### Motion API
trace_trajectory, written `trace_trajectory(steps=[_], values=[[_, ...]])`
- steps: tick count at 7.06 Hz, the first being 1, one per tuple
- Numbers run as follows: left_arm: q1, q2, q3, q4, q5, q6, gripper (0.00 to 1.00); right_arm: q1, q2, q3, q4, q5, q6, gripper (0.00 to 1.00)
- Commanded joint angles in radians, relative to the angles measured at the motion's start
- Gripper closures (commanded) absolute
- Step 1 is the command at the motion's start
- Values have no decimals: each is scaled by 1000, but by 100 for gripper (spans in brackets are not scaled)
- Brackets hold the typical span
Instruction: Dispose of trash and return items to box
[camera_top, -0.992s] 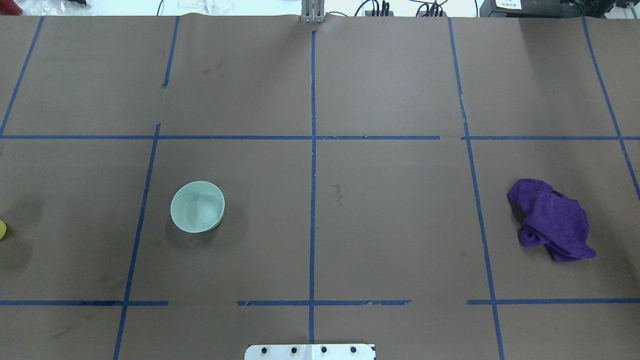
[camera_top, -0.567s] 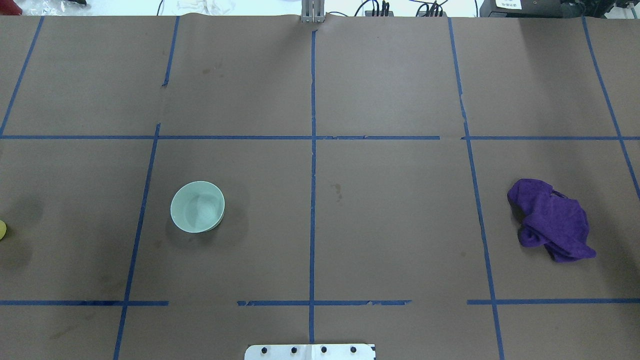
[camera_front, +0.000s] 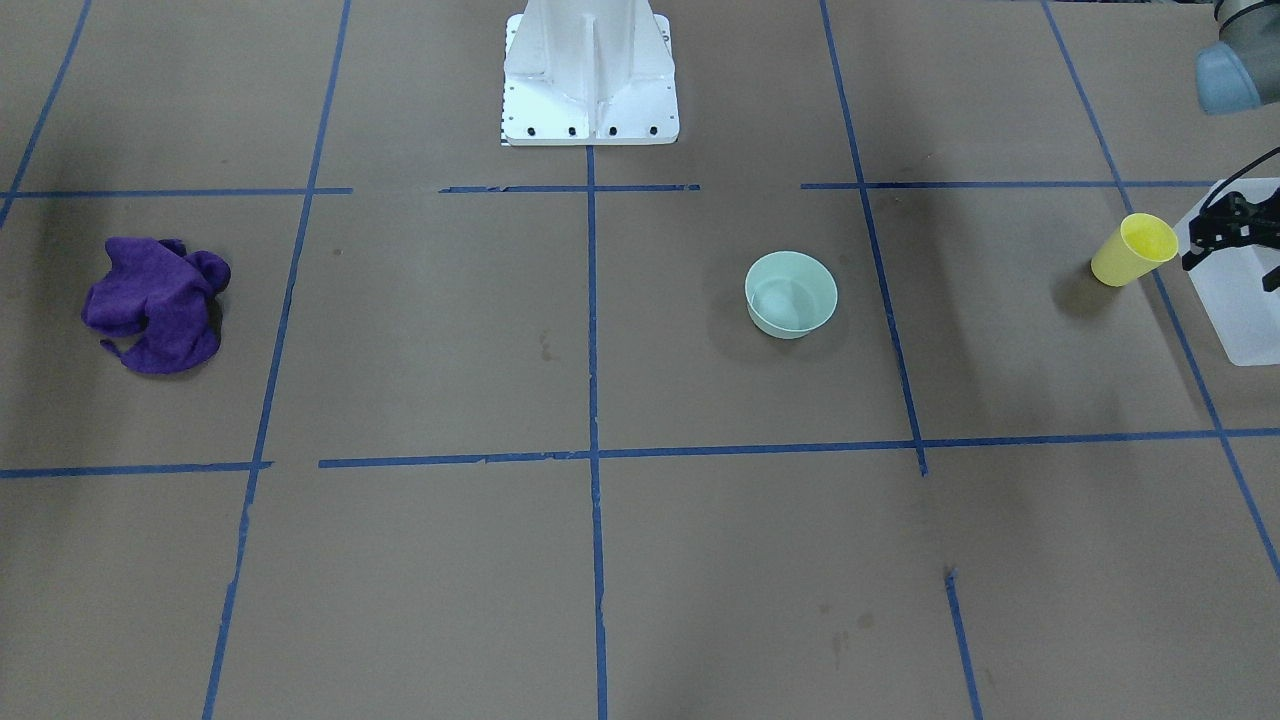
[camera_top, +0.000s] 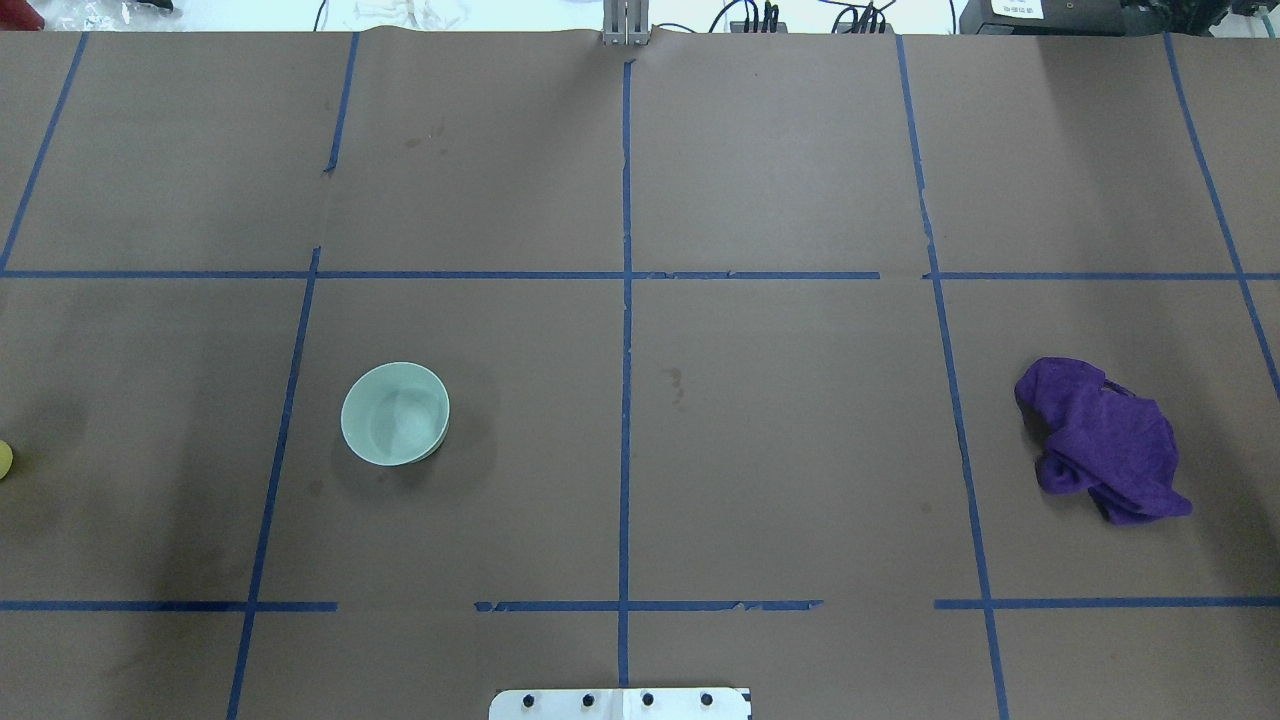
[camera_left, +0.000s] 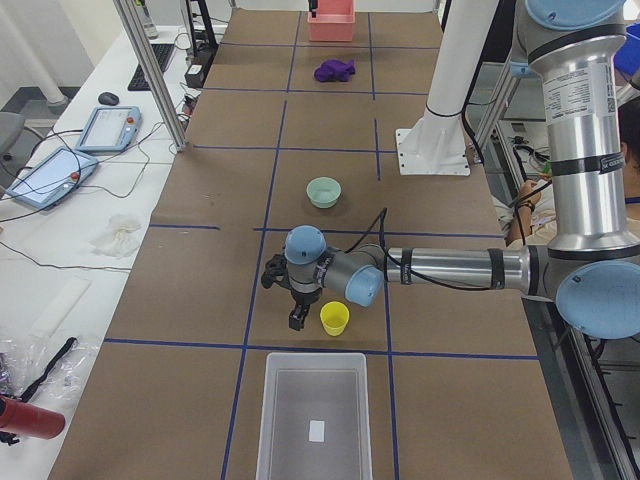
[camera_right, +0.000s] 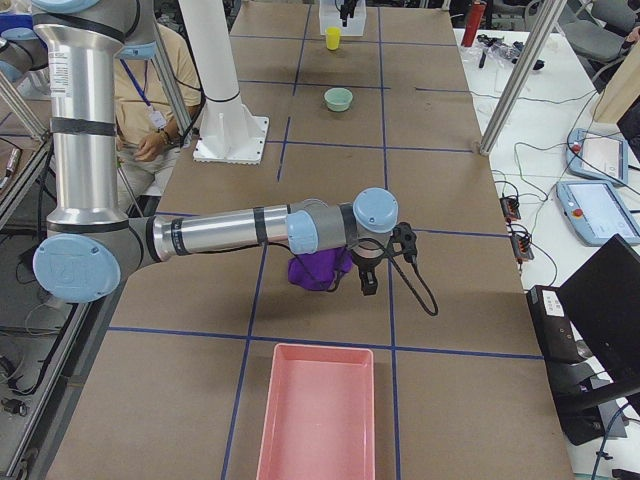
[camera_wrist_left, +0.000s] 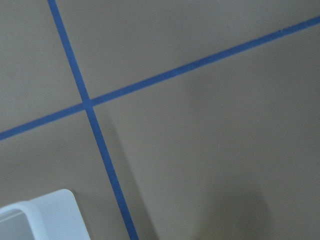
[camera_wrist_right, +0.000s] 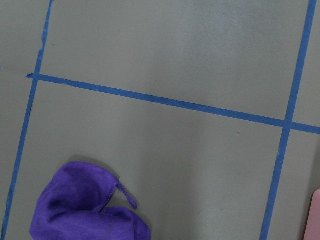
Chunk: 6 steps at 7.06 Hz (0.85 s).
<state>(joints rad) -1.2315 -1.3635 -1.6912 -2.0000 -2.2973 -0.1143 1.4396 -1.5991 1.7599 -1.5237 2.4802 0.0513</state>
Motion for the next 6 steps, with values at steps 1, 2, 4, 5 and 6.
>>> trace_trajectory(steps=[1,2,4,5,6], values=[[23,49,-5,-9,1,-2,0,-5,-1,-2,-3,0,1,0],[23,52,-4,-16,-1,-4,0,-8,-1,-7,-4,2,2,0],[41,52,34,-19,-2,-4,0,-14,-1,-11,-4,2,2,0],[52,52,38,-19,-2,-4,0,-18,-1,-11,-4,2,2,0],[55,50,51,-22,-2,-4,2,-18,-1,-13,-4,2,4,0]])
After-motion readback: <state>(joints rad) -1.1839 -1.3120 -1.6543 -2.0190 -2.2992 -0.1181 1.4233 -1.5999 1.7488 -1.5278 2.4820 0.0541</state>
